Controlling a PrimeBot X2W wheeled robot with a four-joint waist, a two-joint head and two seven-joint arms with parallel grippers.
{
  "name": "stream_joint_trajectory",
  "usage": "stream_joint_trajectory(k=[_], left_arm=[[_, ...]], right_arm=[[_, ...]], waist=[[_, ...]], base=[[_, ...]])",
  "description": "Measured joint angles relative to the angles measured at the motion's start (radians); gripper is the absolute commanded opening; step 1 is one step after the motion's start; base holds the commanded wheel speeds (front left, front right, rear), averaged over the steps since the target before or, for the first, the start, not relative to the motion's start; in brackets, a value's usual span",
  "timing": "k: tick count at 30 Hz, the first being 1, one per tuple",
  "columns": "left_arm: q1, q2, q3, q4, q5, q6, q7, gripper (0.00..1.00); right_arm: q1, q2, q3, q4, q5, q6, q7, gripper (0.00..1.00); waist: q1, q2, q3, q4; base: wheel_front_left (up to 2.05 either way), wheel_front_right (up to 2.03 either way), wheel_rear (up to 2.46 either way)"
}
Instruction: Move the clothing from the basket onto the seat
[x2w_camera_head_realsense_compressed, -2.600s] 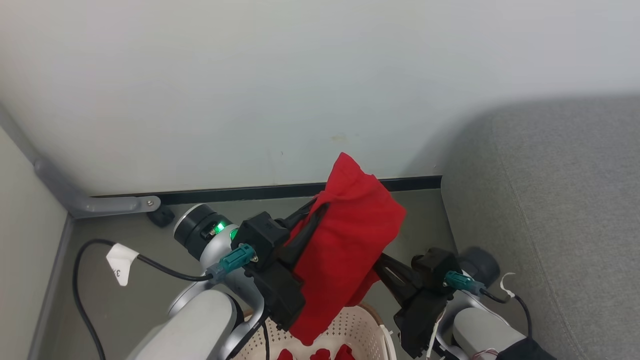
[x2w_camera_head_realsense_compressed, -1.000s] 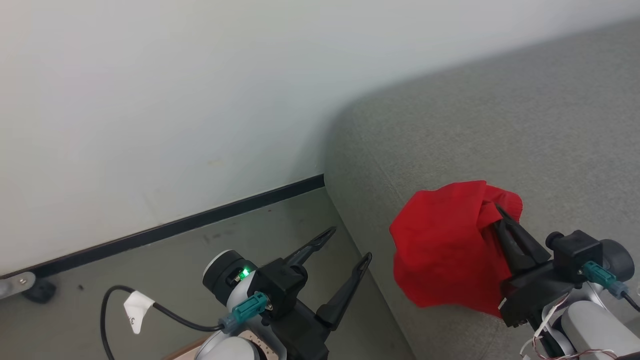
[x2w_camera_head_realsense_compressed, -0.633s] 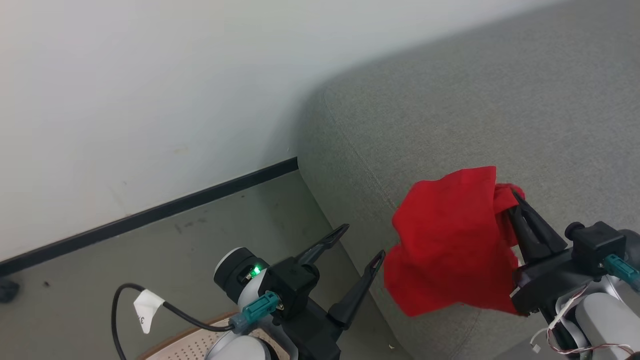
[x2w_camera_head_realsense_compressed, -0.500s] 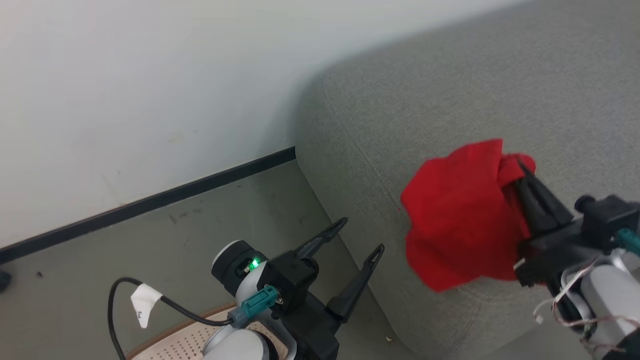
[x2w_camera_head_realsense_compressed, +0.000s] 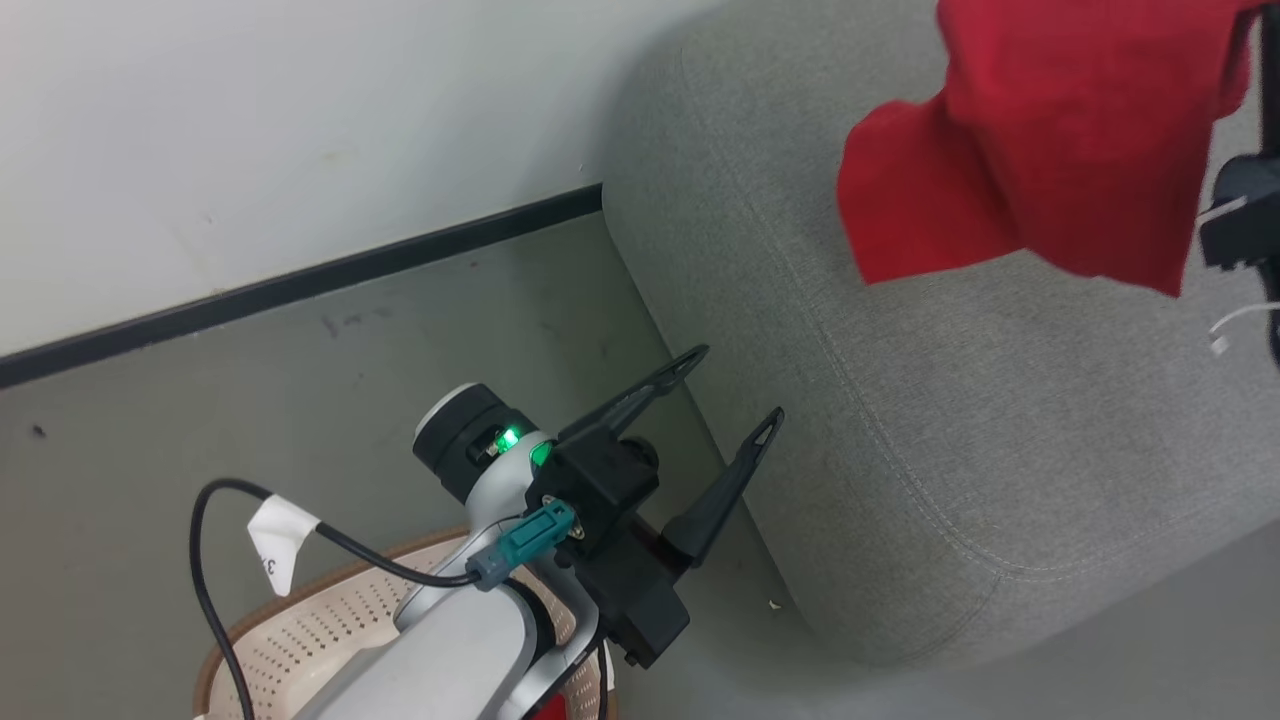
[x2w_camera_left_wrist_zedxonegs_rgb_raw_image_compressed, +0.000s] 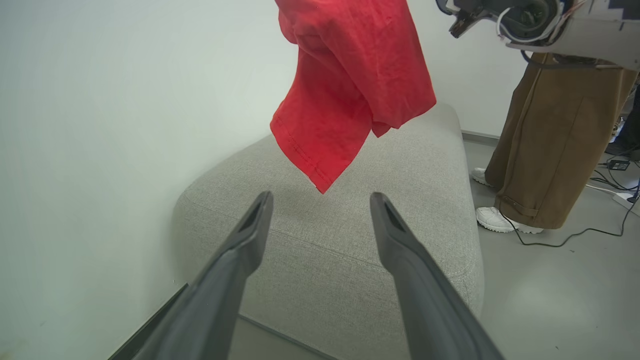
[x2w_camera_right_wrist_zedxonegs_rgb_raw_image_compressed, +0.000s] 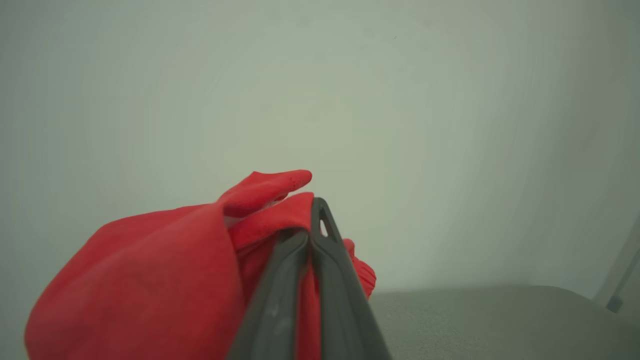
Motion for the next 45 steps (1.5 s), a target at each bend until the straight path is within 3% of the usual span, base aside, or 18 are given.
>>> stream_joint_trajectory(k=[7,21,40,42,43,44,45], left_arm=[[-0.073,-0.009,-0.003,-0.019,0.018,-0.001,0.023,1.00],[-0.141,-0.028,-0.033,-0.032,0.042,-0.011,0.043,1.00],[-0.140,-0.027,-0.053,-0.012,0.064,-0.012,0.021,1.00],[-0.140,-0.027,-0.054,-0.010,0.064,-0.012,0.020,1.00],[-0.140,-0.027,-0.055,-0.008,0.064,-0.013,0.020,1.00],[-0.140,-0.027,-0.055,-0.007,0.064,-0.018,0.016,1.00],[-0.140,-0.028,-0.056,-0.003,0.064,-0.020,0.011,1.00]], right_arm=[[-0.105,-0.023,-0.068,0.124,0.018,0.005,0.000,0.00],[-0.144,-0.076,-0.123,0.298,0.013,0.007,0.000,0.00],[-0.088,-0.002,-0.136,0.475,-0.002,0.005,0.000,0.00],[-0.079,0.004,-0.136,0.484,-0.002,0.006,0.000,0.38],[-0.078,0.006,-0.136,0.487,-0.002,0.006,0.000,0.65],[-0.078,0.007,-0.136,0.489,-0.002,0.007,0.000,1.00],[-0.078,0.007,-0.136,0.492,-0.003,0.007,0.000,1.00]], waist=[[0.0002,0.0001,0.085,0.031],[0.0000,0.0001,0.215,0.124],[-0.0001,0.0000,0.254,0.187],[-0.0001,0.0000,0.253,0.189],[-0.0001,0.0000,0.252,0.190],[-0.0001,0.0000,0.251,0.190],[-0.0001,0.0000,0.249,0.191]], base=[[0.00,0.00,0.00],[0.00,0.00,0.00],[0.00,0.00,0.00],[0.00,0.00,0.00],[0.00,0.00,0.00],[0.00,0.00,0.00],[0.00,0.00,0.00]])
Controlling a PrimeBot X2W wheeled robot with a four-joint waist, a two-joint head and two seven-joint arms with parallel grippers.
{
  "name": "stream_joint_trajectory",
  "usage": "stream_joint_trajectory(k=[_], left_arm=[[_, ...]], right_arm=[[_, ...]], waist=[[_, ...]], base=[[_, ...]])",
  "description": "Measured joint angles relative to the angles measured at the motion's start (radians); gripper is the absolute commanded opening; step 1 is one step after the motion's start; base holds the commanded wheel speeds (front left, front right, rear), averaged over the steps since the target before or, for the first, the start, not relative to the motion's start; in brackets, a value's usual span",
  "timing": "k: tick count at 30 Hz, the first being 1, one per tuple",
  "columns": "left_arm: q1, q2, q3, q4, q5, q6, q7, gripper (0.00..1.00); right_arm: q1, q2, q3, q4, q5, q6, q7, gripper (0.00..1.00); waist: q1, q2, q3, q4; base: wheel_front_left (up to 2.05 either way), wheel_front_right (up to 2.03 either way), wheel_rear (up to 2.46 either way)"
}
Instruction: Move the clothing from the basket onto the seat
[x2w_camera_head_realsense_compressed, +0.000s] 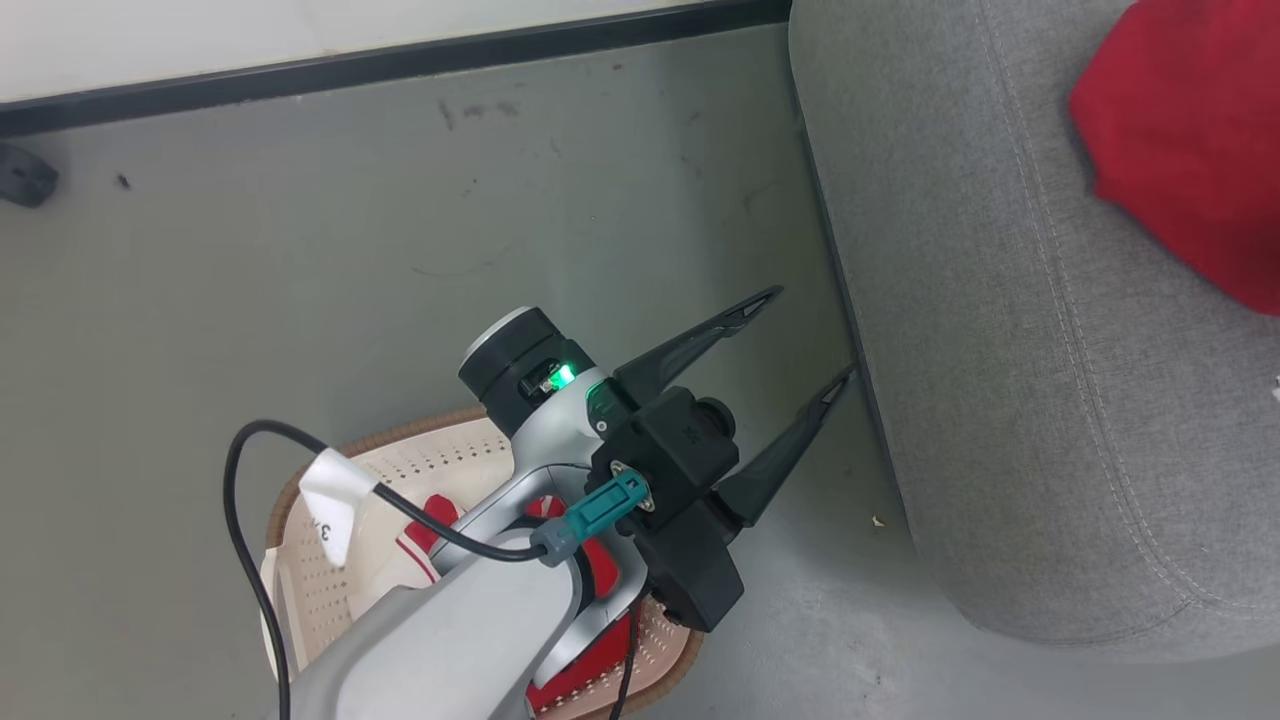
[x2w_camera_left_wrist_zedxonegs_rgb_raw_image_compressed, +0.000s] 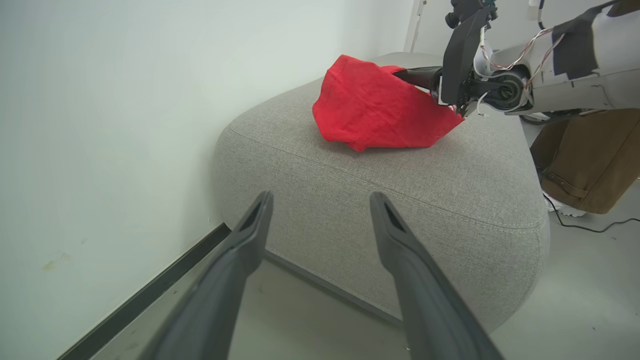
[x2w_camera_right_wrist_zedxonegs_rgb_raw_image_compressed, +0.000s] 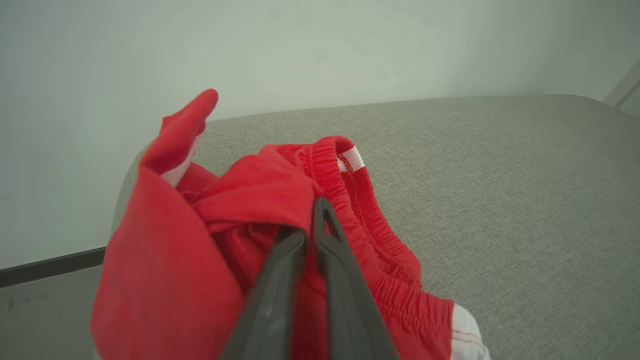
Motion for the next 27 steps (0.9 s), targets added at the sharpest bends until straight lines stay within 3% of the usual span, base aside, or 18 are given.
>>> stream_joint_trajectory(k=[10,22,27], left_arm=[[0.004,-0.010,-0.002,0.053,-0.007,-0.001,-0.037,1.00],[0.062,-0.019,0.032,0.126,-0.054,0.001,-0.125,1.00],[0.105,-0.016,0.065,0.155,-0.072,0.022,-0.166,1.00]], right_arm=[[0.065,0.003,0.010,0.010,-0.022,0.020,0.000,1.00],[0.214,0.014,0.040,-0.145,-0.088,0.031,0.000,1.00],[0.277,0.029,0.043,-0.210,-0.098,0.031,0.000,1.00]], waist=[[0.0000,-0.0001,-0.039,0.003],[-0.0001,-0.0001,-0.139,0.023],[-0.0001,-0.0003,-0.193,0.038]], base=[[0.00,0.00,0.00],[0.00,0.00,0.00],[0.00,0.00,0.00]])
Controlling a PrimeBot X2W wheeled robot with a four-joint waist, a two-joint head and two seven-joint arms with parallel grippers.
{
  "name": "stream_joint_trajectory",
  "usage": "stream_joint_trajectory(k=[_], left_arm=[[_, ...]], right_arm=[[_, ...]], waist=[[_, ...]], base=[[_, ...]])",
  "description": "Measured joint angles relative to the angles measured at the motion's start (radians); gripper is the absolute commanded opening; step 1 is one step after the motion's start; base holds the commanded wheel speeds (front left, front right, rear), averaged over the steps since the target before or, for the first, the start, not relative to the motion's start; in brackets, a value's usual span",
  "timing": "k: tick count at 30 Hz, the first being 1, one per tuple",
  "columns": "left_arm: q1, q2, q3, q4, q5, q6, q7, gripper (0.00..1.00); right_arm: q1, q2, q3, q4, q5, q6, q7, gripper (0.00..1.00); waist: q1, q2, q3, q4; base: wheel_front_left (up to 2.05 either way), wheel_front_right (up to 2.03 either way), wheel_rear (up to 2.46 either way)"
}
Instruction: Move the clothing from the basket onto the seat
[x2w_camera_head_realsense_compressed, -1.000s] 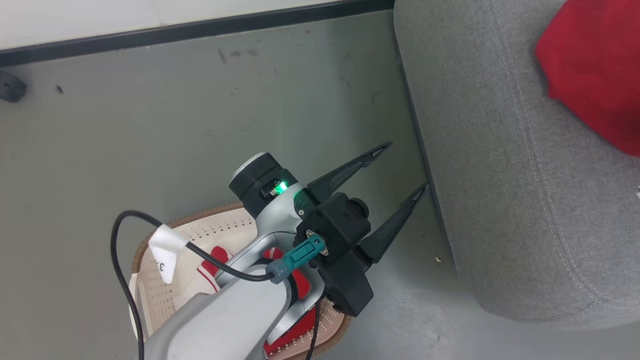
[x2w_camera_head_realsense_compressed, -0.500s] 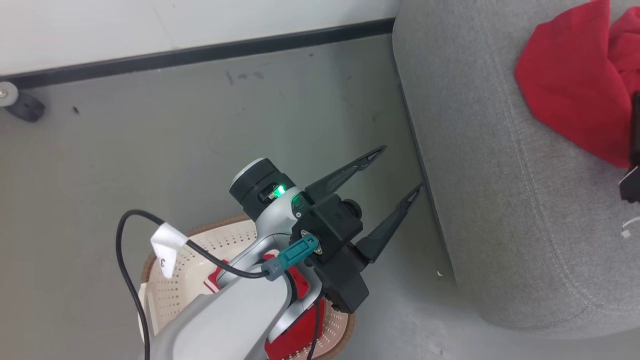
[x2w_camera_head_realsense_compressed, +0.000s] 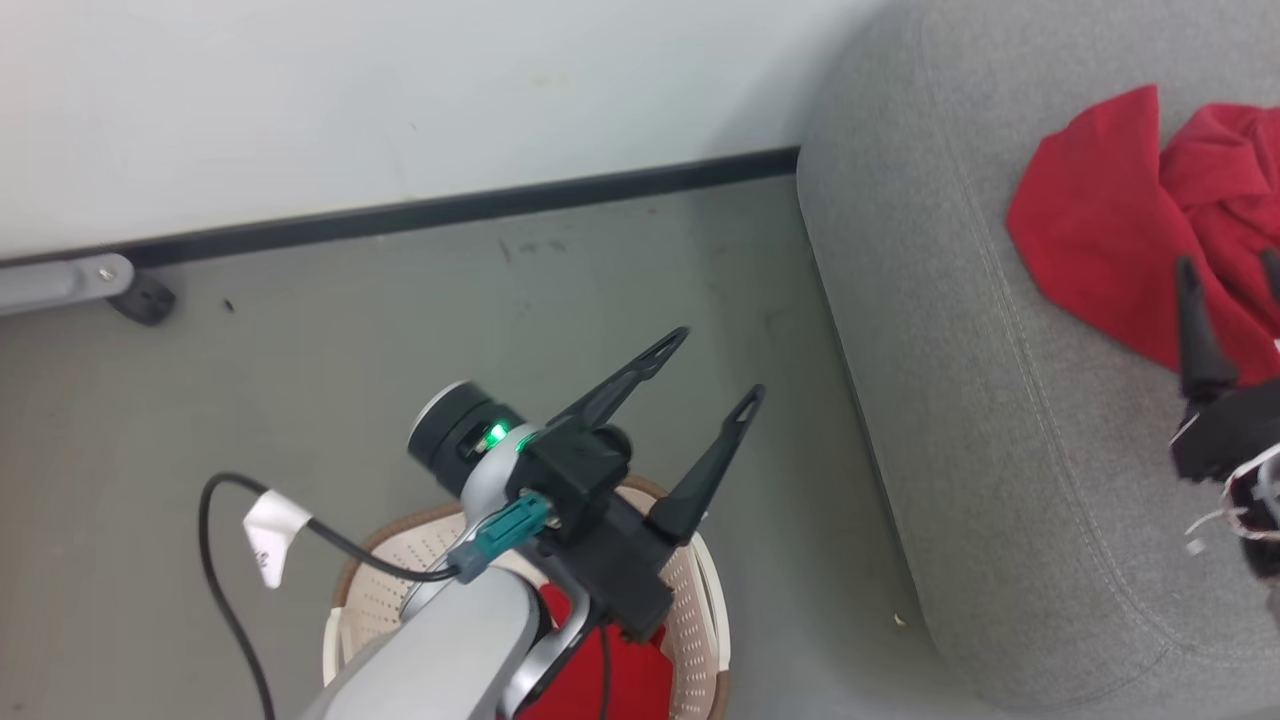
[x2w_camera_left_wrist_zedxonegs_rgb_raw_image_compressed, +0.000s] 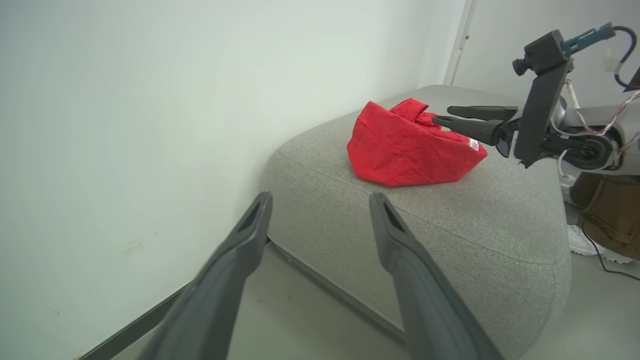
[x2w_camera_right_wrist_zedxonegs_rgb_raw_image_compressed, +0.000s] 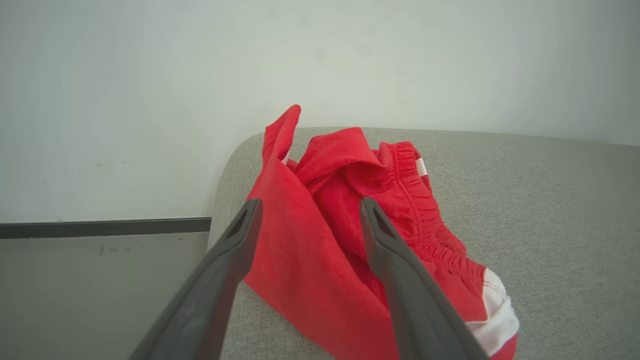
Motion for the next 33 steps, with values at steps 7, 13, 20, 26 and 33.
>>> stream_joint_trajectory(k=[7,13,20,26,33], left_arm=[[0.102,0.039,0.058,0.031,-0.044,0.040,-0.050,1.00],[0.177,0.079,0.119,0.053,-0.067,0.078,-0.081,1.00],[0.275,0.114,0.191,0.064,-0.109,0.126,-0.106,1.00],[0.372,0.142,0.246,0.059,-0.129,0.152,-0.115,1.00],[0.459,0.165,0.312,0.044,-0.151,0.174,-0.124,1.00]], right_arm=[[0.066,0.042,0.023,-0.068,-0.025,0.003,0.000,1.00],[0.122,0.083,0.042,-0.131,-0.045,-0.003,0.000,1.00],[0.224,0.132,0.064,-0.209,-0.062,-0.034,0.000,1.00],[0.296,0.155,0.079,-0.279,-0.088,-0.065,0.000,1.00],[0.388,0.180,0.092,-0.355,-0.109,-0.105,0.000,1.00]], waist=[[0.0000,0.0000,-0.078,0.029],[-0.0001,0.0000,-0.143,0.058],[-0.0002,0.0000,-0.213,0.090],[-0.0002,0.0000,-0.264,0.109],[0.0000,0.0000,-0.304,0.113]], base=[[0.00,0.00,0.00],[0.00,0.00,0.00],[0.00,0.00,0.00],[0.00,0.00,0.00],[0.00,0.00,0.00]])
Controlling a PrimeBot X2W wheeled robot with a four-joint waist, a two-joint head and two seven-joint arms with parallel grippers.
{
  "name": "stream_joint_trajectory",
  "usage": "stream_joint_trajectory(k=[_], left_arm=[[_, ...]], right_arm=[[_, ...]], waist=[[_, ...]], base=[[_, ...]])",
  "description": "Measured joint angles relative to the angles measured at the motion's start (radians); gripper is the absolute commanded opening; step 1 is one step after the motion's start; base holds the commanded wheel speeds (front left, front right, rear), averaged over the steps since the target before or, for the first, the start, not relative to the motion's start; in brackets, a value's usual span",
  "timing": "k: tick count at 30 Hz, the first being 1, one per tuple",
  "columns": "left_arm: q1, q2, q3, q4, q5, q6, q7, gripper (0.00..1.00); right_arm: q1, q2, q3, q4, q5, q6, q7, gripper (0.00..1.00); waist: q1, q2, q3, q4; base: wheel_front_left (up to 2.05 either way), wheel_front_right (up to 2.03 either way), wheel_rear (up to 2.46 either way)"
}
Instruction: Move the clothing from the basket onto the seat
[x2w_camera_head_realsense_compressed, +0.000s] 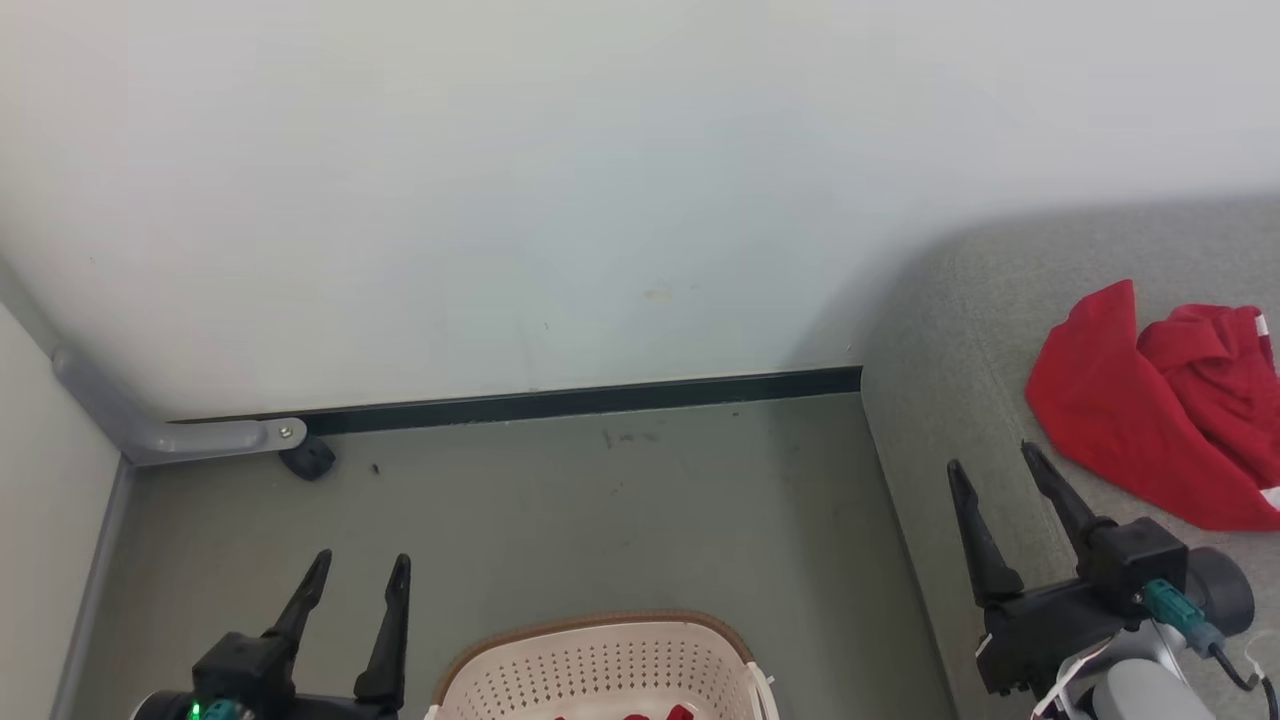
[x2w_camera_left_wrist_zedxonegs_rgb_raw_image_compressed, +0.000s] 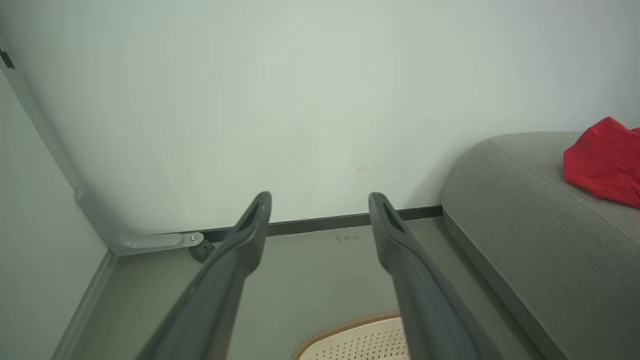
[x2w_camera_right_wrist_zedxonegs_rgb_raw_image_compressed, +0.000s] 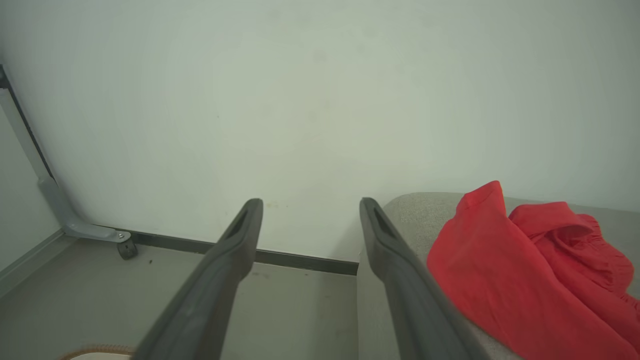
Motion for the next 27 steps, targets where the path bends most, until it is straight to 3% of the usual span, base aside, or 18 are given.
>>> stream_joint_trajectory(k=[13,27], left_arm=[[0.122,-0.016,0.085,-0.068,-0.004,0.018,-0.008,1.00],[0.180,-0.030,0.156,-0.132,0.036,0.025,-0.008,1.00]], right_arm=[[0.168,0.015,-0.016,-0.119,-0.010,-0.069,0.000,1.00],[0.265,0.025,-0.031,-0.213,-0.010,-0.088,0.000,1.00]], waist=[[0.0001,0.0001,-0.041,-0.020],[0.0001,0.0001,-0.056,-0.030]], base=[[0.00,0.00,0.00],[0.00,0.00,0.00]])
